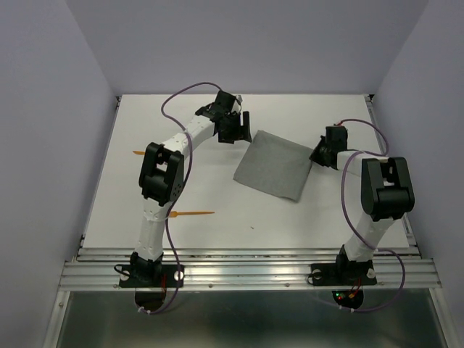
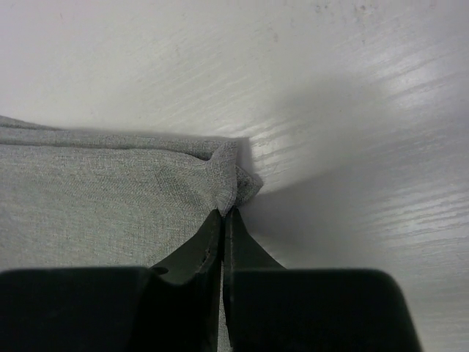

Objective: Fold the napkin into a case and place the utensils inside
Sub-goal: Smooth out the upper triangle-folded napkin at the center of the board.

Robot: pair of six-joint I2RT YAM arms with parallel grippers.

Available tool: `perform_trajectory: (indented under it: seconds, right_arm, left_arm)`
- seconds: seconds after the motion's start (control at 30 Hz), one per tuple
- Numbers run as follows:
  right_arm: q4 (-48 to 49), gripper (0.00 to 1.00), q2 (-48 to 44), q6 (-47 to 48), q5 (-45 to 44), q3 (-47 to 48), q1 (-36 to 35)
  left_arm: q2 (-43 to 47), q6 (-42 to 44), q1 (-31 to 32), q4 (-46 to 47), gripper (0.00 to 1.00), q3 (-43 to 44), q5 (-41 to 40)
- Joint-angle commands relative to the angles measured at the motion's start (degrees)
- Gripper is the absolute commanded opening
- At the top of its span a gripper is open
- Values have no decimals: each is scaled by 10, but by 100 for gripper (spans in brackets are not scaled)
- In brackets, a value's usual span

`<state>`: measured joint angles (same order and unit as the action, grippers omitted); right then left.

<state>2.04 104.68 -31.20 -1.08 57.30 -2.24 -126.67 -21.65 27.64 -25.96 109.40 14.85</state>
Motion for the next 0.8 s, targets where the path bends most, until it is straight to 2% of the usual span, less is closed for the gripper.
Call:
perform_trajectory:
  seconds: [0.0,0.07,0.13,0.23,0.27,0.37,0.4,0.47,0.63,0.77]
  right_arm:
    - [15,1,-2,50,88,22,3]
    - [13,1,-1,65,111,30,3]
    - [0,1,0,62,94,47,-2]
    - [-19,1,-4,26,17,55,-2]
    - [-60,3,-2,12,-29,62,-2]
    - [-82,52,-3,25,-49,63,-2]
    - [-82,61,-5,27,-51,61,-2]
    - [-82,69,-10,32,-58,55,-2]
    - [-81,68,17,36,-67,71,-2]
    - [-76,61,53,31,-52,96,-2]
  left_arm:
    - [43,6,1,7,81,-6,2]
    - [49,4,2,8,81,-11,2]
    - [54,3,2,11,81,-20,0]
    - [70,1,2,17,81,-38,-3]
    - [77,0,1,20,81,-45,-5]
    - [85,-1,1,25,81,-58,-4]
    - [86,-1,2,24,81,-60,-4]
    - [85,-2,2,25,81,-60,-4]
    - [81,-2,2,25,81,-60,-1]
    - [86,-1,1,24,80,-67,-4]
